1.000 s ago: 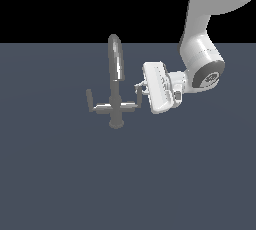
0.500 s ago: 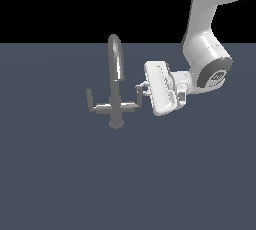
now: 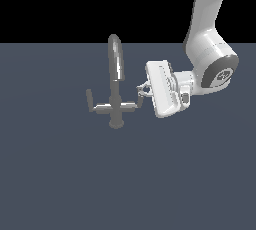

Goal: Turn on the faucet by rotating a designated handle.

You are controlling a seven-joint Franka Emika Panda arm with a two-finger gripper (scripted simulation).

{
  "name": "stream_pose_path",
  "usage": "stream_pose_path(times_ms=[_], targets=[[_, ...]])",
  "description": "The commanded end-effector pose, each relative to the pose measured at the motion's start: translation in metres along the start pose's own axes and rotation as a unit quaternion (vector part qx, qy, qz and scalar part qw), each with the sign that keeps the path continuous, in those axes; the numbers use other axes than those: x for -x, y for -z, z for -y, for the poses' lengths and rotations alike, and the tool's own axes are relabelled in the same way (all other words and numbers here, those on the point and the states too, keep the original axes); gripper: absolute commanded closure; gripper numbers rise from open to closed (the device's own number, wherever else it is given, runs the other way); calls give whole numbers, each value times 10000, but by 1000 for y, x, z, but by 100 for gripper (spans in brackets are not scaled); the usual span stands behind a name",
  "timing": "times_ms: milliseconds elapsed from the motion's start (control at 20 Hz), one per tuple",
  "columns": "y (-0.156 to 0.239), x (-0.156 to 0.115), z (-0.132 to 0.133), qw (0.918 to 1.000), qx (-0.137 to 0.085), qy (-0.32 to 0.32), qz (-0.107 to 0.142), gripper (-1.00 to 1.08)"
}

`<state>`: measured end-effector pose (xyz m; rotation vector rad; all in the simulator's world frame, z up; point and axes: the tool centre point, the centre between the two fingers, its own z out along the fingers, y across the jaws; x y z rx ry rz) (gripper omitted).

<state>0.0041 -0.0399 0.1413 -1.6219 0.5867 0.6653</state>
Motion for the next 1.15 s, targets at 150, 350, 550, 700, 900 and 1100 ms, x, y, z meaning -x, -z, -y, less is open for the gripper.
stream_pose_path(times_ms=[150, 350, 550, 700, 900, 1100], targets=[[0, 10, -20, 10000, -1, -26, 29, 108], [0, 17, -34, 10000, 0, -23, 37, 108], [1, 22, -45, 10000, 1, -22, 40, 108], [0, 15, -43, 10000, 11, 85, -5, 108], [-2, 6, -71, 10000, 5, 24, 23, 108], [-4, 0, -92, 10000, 1, -21, 43, 108]])
